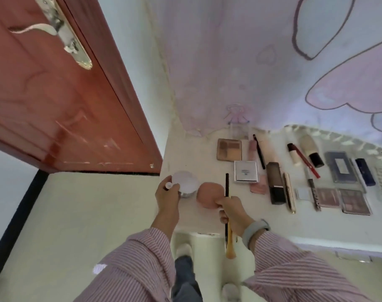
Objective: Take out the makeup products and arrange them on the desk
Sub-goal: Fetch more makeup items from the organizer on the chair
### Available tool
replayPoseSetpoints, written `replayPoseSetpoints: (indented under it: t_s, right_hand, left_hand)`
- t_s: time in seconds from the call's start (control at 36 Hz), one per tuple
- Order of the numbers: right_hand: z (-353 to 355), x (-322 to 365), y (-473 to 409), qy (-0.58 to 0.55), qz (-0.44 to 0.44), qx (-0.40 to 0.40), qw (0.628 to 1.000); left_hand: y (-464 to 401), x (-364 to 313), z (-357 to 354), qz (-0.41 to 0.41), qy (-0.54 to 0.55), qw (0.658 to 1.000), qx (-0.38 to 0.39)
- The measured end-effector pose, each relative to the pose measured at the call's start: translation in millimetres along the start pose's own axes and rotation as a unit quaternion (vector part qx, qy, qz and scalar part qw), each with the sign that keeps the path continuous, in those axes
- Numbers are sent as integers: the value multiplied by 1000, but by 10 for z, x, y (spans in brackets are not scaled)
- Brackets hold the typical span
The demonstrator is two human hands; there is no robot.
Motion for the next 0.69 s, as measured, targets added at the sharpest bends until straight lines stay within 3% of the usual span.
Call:
replayPoseSetpoints:
  t_s: [0.19, 0.28, 0.42, 0.56, 0.69]
  right_hand:
    - [-414, 397, -560, -43, 9, -73, 996]
    - [-515, 597, -727, 10, 56, -118, 991]
    - [-556, 840, -917, 142, 103, -165, 971]
    - [-604, 838, -897, 272, 107, -177, 940]
    - [-667, 835, -889, 255, 120, -203, 938]
  left_hand:
    - [-856, -295, -425, -24, -41, 998, 43]
    - [-1110, -394, -580, -77, -117, 988, 60]
    - [-1366, -557, -806, -193, -280, 937, 76]
    - [-1513, -553, -916, -207, -348, 911, 78]
    - [-1544, -582, -938, -181, -386, 899, 100]
Point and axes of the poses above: each hand's wrist, its own y-axis away from the middle knuckle, its own z-axis out of the back of the hand, x = y × z, the point moved 2 cm from there along -y, towards the middle knuckle, and after that the axes turned 1 degree about -y, right-handed, at the moved point
